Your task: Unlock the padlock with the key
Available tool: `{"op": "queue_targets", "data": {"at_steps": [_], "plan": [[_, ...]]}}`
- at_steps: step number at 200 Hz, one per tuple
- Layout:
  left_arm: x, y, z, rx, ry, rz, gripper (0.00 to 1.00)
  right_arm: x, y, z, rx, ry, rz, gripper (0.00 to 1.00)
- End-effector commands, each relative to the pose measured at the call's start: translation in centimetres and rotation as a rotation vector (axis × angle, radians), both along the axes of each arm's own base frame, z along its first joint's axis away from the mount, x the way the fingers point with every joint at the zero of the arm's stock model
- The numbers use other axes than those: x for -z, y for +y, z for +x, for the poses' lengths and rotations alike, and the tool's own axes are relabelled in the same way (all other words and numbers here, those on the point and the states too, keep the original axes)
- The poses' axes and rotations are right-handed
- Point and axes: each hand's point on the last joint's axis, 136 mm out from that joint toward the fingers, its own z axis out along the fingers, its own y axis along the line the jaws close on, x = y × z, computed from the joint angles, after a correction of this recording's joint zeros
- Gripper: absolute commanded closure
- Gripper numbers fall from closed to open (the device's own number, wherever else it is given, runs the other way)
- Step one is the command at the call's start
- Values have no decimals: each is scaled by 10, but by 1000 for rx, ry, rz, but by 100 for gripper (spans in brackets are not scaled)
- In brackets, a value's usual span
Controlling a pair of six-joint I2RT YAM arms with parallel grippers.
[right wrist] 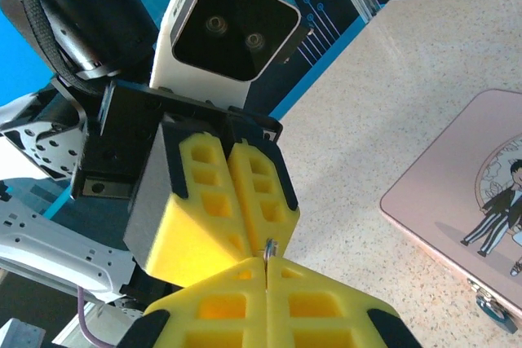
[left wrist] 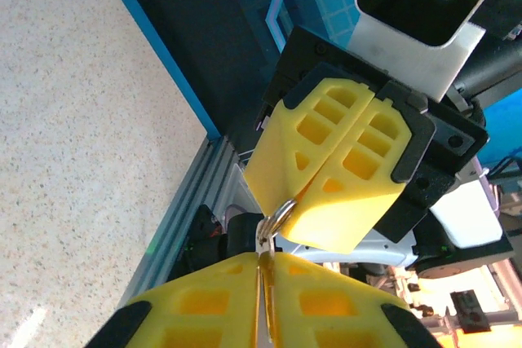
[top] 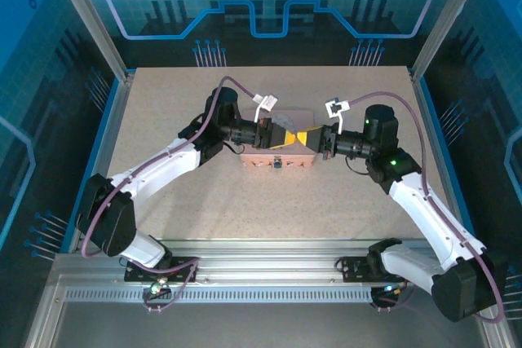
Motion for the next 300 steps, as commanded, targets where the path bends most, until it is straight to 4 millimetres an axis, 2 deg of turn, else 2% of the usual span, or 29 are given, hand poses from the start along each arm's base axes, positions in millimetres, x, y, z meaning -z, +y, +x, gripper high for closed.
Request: {"op": "queue_targets", "data": {"at_steps": [1, 22, 54, 78, 95, 122, 145, 170, 205, 236, 259, 300], "plan": [[-12, 7, -3, -4, -30, -5, 85, -1, -7, -2, 6, -18, 8, 100], [-11, 7, -3, -6, -28, -4, 85, -1, -7, -3, 3, -18, 10, 100], [-14, 6, -3, 0, -31, -15, 100, -1, -7, -5, 0, -19, 11, 100], [-15, 5, -3, 2, -32, -16, 100, 0, -8, -5, 4, -17, 12, 100], [-16, 5, -4, 1, -29, -19, 66, 3, -8, -4, 12, -8, 8, 100], [-15, 1, -3, 7, -33, -26, 48, 1, -5, -6, -15, 0, 34, 100], [-14, -11, -7, 37, -34, -34, 43, 0, -4, -7, -22, -2, 40, 100], [-13, -19, -7, 53, -25, -35, 43, 0, -3, -8, -25, -3, 39, 100], [-15, -20, -8, 62, -28, -44, 67, 0, -5, -8, -8, -13, 28, 100], [-13, -17, -11, 63, -30, -26, 77, 0, -7, -8, -4, -16, 25, 100], [-8, -16, -9, 43, -30, -4, 52, 0, -6, -8, -13, -12, 30, 100], [-10, -20, -4, 44, -20, -27, 51, 2, -6, -9, -11, -8, 31, 100]]}}
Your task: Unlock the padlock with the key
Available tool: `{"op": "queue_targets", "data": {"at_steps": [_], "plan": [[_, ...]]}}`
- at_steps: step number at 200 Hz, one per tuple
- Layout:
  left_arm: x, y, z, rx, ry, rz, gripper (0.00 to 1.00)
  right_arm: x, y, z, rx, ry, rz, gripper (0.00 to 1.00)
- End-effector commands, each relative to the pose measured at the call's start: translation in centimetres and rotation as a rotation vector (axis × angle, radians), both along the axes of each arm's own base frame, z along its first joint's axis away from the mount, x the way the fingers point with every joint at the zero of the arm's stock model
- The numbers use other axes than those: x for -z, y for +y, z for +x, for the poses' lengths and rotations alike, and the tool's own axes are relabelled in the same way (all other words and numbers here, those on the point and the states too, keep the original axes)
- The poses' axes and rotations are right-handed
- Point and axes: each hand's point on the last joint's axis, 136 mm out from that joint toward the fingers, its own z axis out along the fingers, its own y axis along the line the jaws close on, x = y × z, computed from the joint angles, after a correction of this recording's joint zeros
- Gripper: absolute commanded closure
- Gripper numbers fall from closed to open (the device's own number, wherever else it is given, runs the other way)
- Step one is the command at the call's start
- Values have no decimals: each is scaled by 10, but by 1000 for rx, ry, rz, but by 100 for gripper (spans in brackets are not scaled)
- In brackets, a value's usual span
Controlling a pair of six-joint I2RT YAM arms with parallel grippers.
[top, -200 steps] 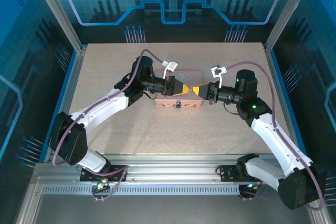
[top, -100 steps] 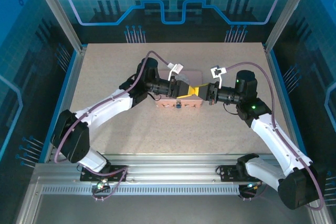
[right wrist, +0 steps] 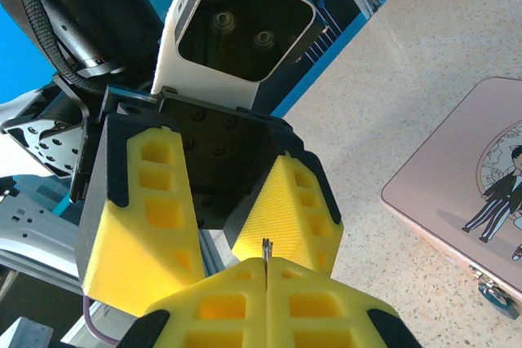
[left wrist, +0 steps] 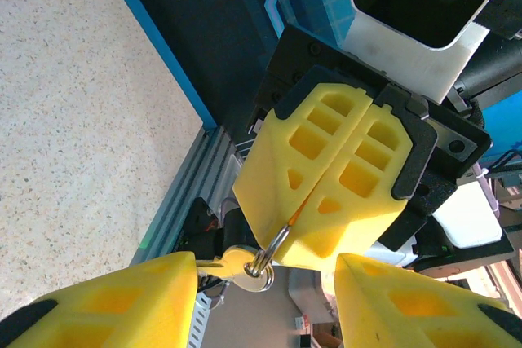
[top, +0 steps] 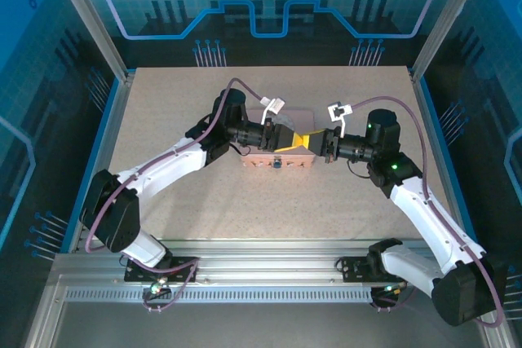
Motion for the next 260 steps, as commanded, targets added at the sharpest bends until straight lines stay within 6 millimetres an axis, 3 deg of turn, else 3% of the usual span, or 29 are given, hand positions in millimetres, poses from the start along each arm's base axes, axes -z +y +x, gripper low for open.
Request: {"op": "queue_targets", "data": {"at_steps": [1, 25, 44, 128, 164, 225, 260], "plan": [[-14, -4, 2, 8, -37, -31, 52, -3, -2, -4, -8, -18, 12, 100], [-16, -4, 2, 12, -39, -34, 57, -3, -3, -4, -3, -21, 10, 100], [-13, -4, 2, 11, -38, -27, 46, -4, -2, -5, -11, -21, 15, 100], [-14, -8, 2, 22, -34, -36, 40, -2, -2, -3, -6, -13, 23, 100], [-14, -7, 0, 26, -35, -36, 61, -1, -2, -2, 1, -13, 18, 100], [-12, -4, -5, 32, -40, -19, 80, -2, -5, -3, 10, -20, 11, 100], [-9, -2, -6, 30, -29, -8, 85, -4, -7, -2, 16, -26, 10, 100]]}}
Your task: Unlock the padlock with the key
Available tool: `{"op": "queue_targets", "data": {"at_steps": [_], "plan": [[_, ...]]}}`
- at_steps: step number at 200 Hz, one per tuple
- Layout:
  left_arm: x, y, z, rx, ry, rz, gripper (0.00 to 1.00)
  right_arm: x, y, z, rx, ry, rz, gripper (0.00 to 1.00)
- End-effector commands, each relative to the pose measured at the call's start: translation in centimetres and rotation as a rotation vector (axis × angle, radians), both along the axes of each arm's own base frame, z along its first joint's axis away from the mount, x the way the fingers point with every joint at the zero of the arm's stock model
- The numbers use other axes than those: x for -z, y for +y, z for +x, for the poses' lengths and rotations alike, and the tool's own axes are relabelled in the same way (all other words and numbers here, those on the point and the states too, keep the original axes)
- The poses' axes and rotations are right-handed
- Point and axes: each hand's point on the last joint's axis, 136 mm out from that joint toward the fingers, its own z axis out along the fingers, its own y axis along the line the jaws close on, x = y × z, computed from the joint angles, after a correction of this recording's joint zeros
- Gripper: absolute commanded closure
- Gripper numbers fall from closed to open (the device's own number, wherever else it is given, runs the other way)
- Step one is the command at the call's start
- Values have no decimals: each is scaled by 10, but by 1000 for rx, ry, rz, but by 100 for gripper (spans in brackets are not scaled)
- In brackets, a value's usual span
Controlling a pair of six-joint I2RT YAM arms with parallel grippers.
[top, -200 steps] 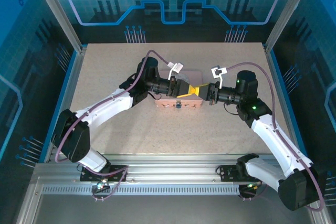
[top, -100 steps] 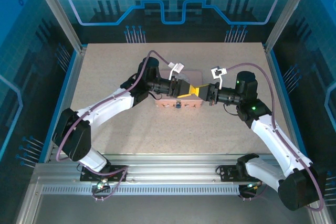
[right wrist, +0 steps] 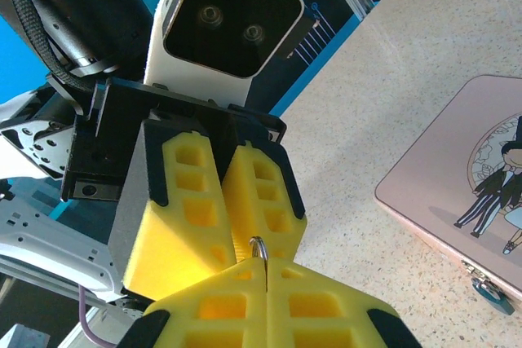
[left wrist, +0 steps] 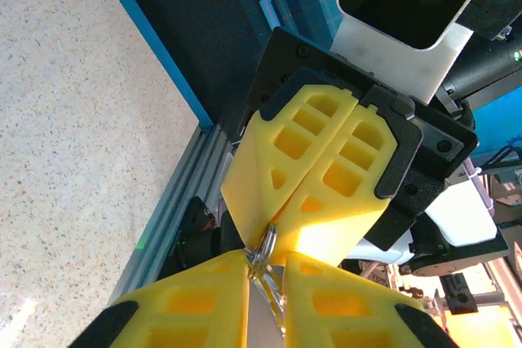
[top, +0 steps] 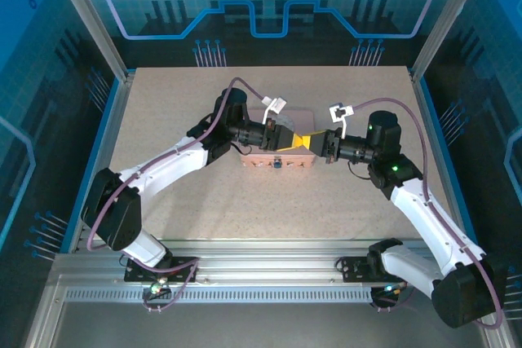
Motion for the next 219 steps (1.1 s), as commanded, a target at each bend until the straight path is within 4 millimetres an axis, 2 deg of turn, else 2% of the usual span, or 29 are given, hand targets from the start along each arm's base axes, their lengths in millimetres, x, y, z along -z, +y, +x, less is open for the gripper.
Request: {"op": "queue_targets", "data": {"at_steps": [1, 81, 122, 219], "plan": [[-9, 1, -5, 14, -28, -5, 85, -7, -3, -3, -2, -33, 7, 100], [-7, 10, -5, -3, -29, 19, 84, -7, -5, -4, -2, -36, 5, 100], [-8, 9, -6, 0, -28, 19, 94, -6, -5, -5, -6, -35, 5, 100], [-1, 15, -7, -7, -14, 45, 87, -4, -8, -5, -2, -33, 4, 100]]}}
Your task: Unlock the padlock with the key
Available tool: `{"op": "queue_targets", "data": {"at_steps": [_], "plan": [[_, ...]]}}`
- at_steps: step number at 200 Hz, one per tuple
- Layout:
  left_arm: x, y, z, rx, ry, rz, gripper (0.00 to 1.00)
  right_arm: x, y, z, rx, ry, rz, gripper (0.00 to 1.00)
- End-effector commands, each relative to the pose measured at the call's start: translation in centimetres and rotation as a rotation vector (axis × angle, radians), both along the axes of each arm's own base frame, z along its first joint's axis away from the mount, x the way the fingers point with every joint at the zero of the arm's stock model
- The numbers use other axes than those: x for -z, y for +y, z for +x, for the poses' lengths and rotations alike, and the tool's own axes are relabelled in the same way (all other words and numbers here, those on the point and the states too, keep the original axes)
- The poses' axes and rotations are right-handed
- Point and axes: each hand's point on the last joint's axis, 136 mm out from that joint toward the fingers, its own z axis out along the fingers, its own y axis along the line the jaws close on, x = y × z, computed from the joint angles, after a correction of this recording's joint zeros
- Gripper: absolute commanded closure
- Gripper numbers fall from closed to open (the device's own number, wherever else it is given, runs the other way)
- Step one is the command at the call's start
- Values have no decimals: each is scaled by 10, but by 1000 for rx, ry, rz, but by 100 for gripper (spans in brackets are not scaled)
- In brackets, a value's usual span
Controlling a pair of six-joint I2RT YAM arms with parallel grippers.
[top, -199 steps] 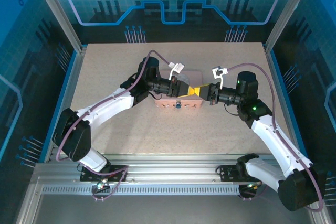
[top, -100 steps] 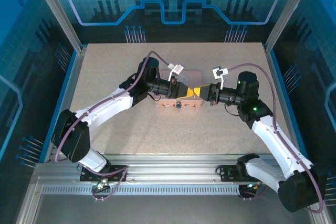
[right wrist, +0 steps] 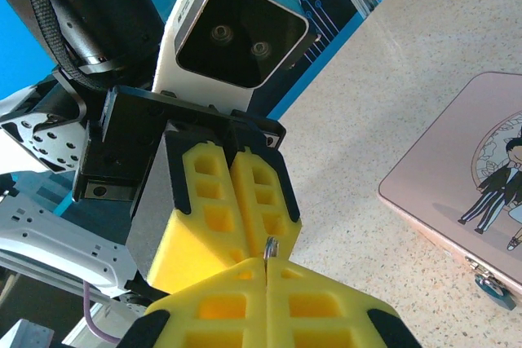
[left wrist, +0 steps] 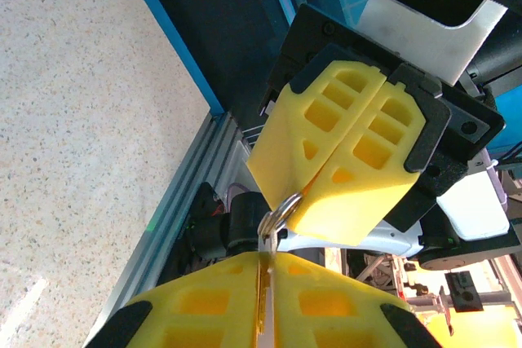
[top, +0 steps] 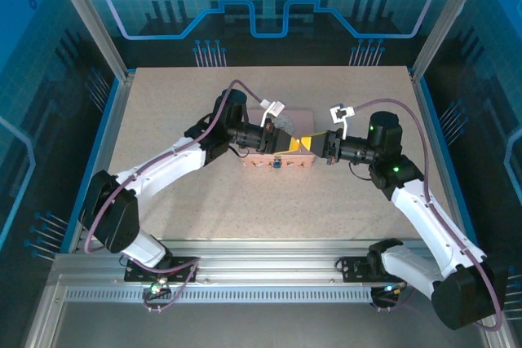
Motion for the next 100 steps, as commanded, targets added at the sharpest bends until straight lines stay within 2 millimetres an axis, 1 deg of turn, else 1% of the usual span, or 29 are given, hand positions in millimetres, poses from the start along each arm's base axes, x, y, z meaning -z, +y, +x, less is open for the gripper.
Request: {"op": "queue_targets", "data": {"at_steps": [1, 15, 26, 36, 45, 61, 69, 81, 82, 100], "plan": [[-9, 8, -2, -6, -30, 1, 88, -3, -6, -1, 6, -32, 3, 100], [-9, 8, -3, -5, -33, 3, 90, -3, -6, -2, 3, -32, 3, 100], [-8, 8, -3, -4, -31, 4, 96, -3, -6, -2, 2, -30, 4, 100], [-8, 8, -4, -3, -32, 3, 97, -2, -5, -2, -3, -27, 6, 100], [-8, 8, -4, -3, -31, 3, 100, -2, -5, -2, -3, -26, 6, 100], [-10, 8, -4, -2, -38, 1, 100, -1, -5, -2, -4, -28, 7, 100], [-10, 8, -4, 0, -40, 1, 100, -1, -5, -2, -3, -25, 6, 94], [-11, 8, -5, 6, -42, 2, 100, -2, -6, -2, 2, -29, 7, 81], [-11, 8, -5, 7, -41, 2, 100, -2, -6, -2, 4, -30, 6, 78], [-13, 8, -7, 20, -44, 5, 100, -2, -6, -2, 4, -28, 10, 63]]}}
